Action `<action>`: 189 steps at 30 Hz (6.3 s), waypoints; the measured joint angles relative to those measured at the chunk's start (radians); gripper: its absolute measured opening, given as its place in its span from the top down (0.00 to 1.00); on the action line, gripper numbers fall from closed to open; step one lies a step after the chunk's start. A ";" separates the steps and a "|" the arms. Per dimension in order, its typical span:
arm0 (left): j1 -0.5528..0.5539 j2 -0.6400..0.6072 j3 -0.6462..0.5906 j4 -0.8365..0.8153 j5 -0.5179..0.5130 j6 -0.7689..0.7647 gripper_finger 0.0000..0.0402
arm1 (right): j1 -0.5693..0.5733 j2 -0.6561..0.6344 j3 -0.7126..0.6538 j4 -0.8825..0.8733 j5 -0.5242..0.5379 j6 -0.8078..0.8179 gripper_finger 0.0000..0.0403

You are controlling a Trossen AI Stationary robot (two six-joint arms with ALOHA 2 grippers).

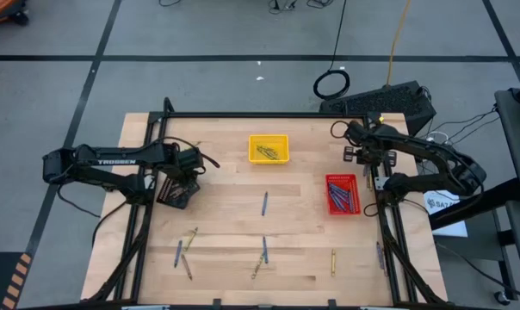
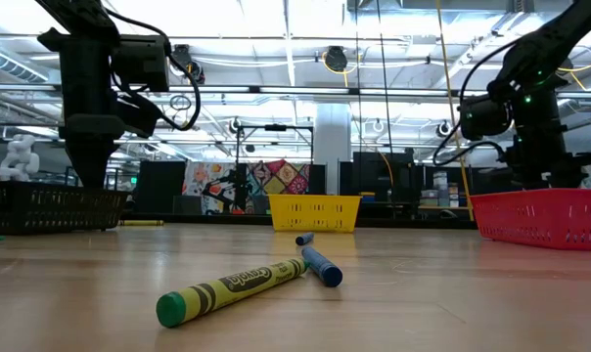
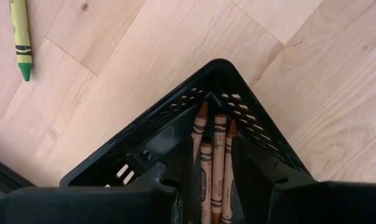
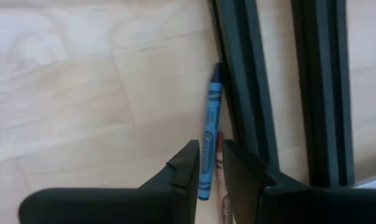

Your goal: Sort crayons

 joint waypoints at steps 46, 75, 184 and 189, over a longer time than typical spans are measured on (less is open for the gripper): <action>0.000 0.000 0.000 0.000 0.001 -0.002 0.75 | -0.119 0.218 0.001 0.118 -0.030 -0.282 0.85; 0.000 0.000 0.000 0.017 0.001 -0.002 0.75 | -0.100 0.114 -0.003 0.149 -0.023 -0.294 1.00; 0.000 0.000 0.000 0.069 -0.018 -0.027 0.75 | 0.866 -0.037 0.147 -0.027 -0.208 0.089 0.95; 0.000 0.000 0.000 0.070 -0.018 -0.027 0.75 | 0.865 0.009 0.147 -0.027 -0.208 0.072 0.93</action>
